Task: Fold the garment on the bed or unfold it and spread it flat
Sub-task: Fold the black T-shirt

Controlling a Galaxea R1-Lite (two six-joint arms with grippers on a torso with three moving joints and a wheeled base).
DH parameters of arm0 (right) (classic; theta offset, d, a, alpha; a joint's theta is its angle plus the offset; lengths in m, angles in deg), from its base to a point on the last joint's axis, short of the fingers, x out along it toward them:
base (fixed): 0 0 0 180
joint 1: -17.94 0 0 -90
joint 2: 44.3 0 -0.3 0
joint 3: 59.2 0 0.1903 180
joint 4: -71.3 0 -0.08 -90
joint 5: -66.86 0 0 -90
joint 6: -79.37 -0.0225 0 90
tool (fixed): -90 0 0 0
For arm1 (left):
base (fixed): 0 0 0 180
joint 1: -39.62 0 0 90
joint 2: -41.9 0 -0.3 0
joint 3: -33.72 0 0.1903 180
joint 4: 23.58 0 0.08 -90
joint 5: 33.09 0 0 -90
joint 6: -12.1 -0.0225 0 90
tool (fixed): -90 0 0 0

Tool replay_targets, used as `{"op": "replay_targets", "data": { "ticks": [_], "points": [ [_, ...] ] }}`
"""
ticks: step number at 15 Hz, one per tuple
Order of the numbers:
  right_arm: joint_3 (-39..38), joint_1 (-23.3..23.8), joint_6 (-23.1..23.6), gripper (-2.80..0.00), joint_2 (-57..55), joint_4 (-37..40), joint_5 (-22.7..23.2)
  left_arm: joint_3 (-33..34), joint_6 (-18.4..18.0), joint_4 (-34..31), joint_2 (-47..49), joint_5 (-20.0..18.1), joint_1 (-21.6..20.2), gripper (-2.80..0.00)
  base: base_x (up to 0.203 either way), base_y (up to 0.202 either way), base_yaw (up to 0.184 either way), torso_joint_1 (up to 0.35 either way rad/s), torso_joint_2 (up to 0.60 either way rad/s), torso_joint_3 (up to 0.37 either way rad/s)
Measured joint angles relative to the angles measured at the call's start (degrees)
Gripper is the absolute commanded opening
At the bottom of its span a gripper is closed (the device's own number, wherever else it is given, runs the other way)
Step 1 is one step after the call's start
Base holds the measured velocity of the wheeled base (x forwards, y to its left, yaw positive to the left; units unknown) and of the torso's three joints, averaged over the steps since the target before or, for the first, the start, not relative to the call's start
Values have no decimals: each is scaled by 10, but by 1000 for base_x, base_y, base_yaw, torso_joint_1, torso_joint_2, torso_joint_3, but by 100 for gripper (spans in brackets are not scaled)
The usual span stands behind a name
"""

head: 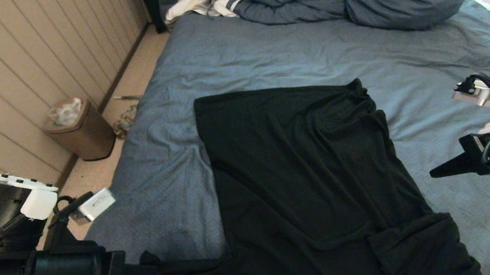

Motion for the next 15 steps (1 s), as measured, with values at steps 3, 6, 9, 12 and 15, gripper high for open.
{"op": "replay_targets", "data": {
  "ticks": [3,6,9,12,15],
  "points": [
    [4,1,3,-280,-2,-1,26,-55,34,-45,-4,57,87,-280,0,0,0,0,0,0],
    [0,1,7,-280,-9,-23,48,-114,71,-84,19,115,184,-280,0,0,0,0,0,0],
    [-20,9,8,-280,-23,-65,70,-168,95,-115,63,136,240,-280,0,0,0,0,0,0],
    [-33,23,17,-280,-41,-92,104,-247,115,-141,125,145,285,-280,0,0,0,0,0,0],
    [-34,40,33,-280,-53,-94,133,-325,121,-168,182,160,307,-280,0,0,0,0,0,0]
  ]
}}
